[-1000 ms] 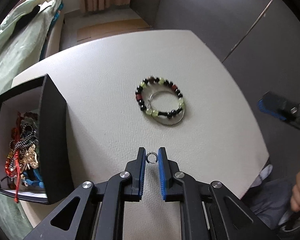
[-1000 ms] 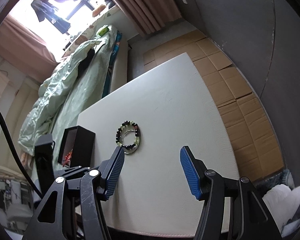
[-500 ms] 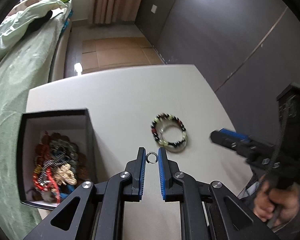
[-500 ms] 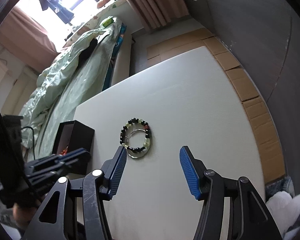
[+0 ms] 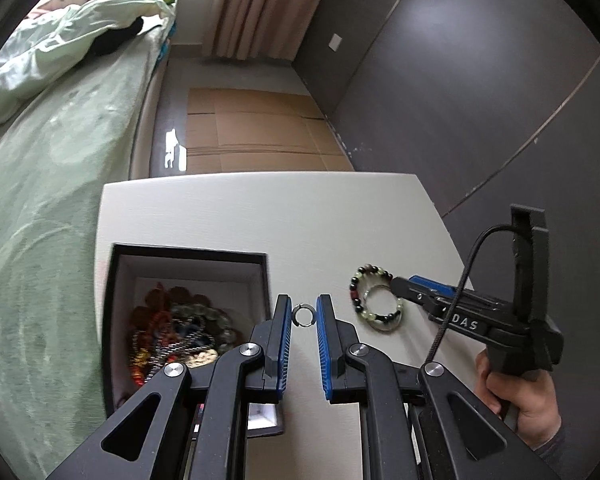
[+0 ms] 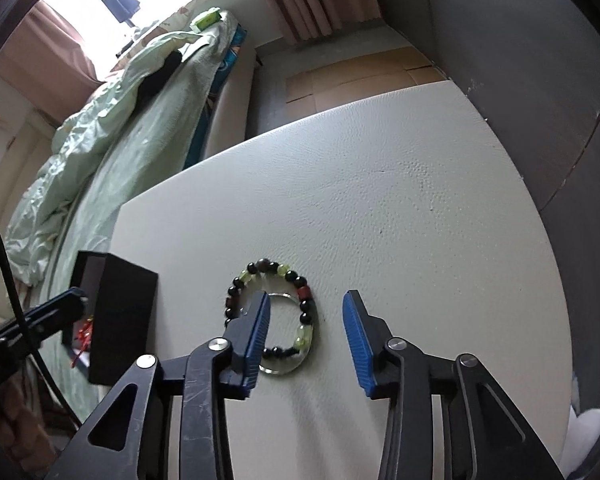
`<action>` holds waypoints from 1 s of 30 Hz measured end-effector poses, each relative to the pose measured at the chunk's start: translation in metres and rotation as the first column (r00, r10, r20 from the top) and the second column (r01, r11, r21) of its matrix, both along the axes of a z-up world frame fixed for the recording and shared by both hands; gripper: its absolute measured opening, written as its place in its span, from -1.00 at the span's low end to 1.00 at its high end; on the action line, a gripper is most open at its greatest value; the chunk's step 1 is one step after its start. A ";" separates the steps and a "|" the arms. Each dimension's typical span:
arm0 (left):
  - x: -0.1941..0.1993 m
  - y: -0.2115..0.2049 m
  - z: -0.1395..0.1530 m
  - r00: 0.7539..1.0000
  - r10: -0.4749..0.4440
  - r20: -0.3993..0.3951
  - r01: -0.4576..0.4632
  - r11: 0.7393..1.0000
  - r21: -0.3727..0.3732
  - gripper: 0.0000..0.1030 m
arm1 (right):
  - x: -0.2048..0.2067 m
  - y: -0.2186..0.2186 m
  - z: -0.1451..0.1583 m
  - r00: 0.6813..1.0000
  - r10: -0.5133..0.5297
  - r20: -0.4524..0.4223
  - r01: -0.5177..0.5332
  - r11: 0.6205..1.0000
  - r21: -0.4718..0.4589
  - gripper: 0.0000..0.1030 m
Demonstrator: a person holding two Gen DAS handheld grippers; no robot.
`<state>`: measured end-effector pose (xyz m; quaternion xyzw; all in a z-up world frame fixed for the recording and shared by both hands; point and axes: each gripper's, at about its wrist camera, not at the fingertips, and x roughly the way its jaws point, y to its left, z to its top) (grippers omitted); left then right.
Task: Organize jewelry
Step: 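Drop the silver ring into the box with the left tool while the right tool grasps the bead bracelet, then carry the black-and-green bead bracelet with the right tool and release it into the box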
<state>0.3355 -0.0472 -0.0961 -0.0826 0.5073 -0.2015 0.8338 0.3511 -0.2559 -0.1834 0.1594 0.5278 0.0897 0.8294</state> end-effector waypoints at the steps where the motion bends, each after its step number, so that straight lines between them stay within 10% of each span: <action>1: 0.000 0.003 0.001 1.000 0.005 0.002 -0.005 1.000 -0.002 -0.75 | 0.001 0.002 -0.001 1.000 0.002 -0.004 -0.002 1.000 -0.009 -0.24; 5: 0.000 0.017 0.006 0.999 0.032 0.014 -0.032 0.999 0.003 -0.75 | 0.004 0.011 0.000 1.000 0.014 0.005 -0.013 0.997 -0.071 -0.28; 10: 0.001 0.029 0.005 0.998 0.068 0.009 -0.069 0.997 0.033 -0.75 | 0.002 0.020 -0.001 0.999 0.047 -0.022 -0.050 0.988 -0.144 -0.80; 19: 0.007 0.053 -0.004 0.987 0.144 -0.078 -0.143 0.990 0.011 -0.72 | -0.015 0.017 0.027 0.997 0.062 0.043 -0.058 0.995 -0.075 -0.81; 24: 0.005 0.057 -0.003 0.985 0.145 -0.090 -0.144 0.989 0.014 0.11 | -0.030 0.020 0.053 0.991 0.068 0.116 -0.065 0.997 -0.034 -0.81; 30: -0.005 0.063 0.016 0.989 0.142 -0.033 -0.142 0.990 0.016 0.21 | -0.044 0.035 0.091 0.972 0.093 0.215 -0.095 0.996 -0.002 -0.82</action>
